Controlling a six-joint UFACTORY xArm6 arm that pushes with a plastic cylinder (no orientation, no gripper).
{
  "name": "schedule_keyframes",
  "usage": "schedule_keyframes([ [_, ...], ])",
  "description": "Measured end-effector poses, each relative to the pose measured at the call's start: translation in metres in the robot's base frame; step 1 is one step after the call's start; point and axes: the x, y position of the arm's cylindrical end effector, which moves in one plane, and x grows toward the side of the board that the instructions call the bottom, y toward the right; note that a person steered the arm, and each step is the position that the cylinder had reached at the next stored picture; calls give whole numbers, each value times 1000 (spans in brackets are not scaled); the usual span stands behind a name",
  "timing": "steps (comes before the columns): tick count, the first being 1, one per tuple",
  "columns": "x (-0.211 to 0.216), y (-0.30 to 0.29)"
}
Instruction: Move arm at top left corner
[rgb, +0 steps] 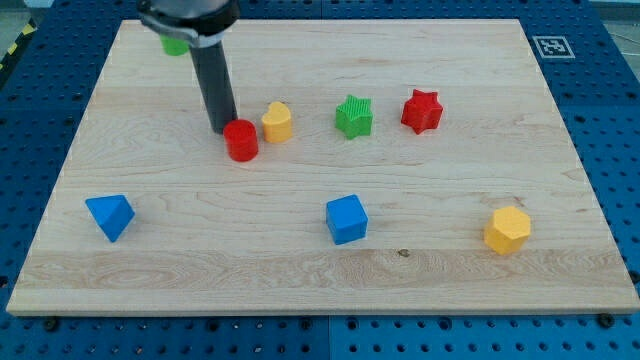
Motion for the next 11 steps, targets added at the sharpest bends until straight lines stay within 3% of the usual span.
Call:
schedule_keyframes([
  [2,76,29],
  [3,47,-27],
  [4,-23,-83],
  [5,-100,-103],
  [7,-178,-185],
  [8,-227,-168],
  [10,-216,-128],
  [11,-216,-77],
])
